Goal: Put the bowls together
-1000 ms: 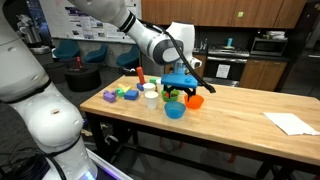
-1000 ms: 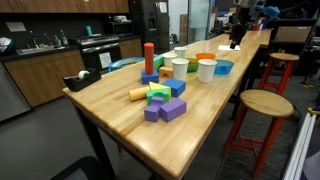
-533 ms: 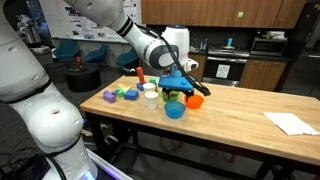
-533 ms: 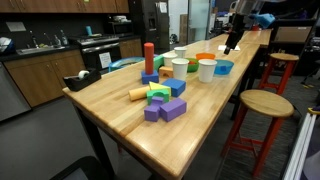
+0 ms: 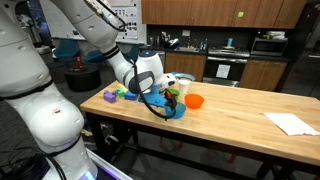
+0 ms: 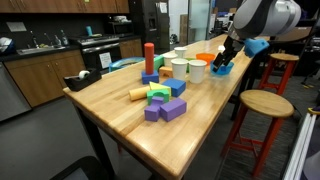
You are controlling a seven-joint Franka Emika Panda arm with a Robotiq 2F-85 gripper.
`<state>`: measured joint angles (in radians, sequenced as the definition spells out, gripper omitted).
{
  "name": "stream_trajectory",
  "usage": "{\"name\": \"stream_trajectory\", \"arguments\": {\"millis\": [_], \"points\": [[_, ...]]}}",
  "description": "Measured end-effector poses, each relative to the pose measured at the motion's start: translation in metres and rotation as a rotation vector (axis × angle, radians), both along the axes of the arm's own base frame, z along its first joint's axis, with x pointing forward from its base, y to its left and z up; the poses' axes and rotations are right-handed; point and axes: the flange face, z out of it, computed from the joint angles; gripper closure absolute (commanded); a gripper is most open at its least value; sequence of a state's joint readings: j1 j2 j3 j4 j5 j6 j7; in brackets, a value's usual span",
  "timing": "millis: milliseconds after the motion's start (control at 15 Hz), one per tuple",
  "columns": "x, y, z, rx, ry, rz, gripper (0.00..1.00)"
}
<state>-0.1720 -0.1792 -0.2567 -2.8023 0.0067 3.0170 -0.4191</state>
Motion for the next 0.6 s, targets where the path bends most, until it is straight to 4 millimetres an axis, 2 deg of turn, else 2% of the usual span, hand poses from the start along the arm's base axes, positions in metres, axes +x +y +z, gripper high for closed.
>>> {"name": "stream_trajectory", "arguments": {"millis": [533, 600], "points": [[0.01, -0.005, -0.016, -0.04, -0.075, -0.054, 0.0], [0.009, -0.007, -0.019, -0.042, -0.063, -0.052, 0.14]]}}
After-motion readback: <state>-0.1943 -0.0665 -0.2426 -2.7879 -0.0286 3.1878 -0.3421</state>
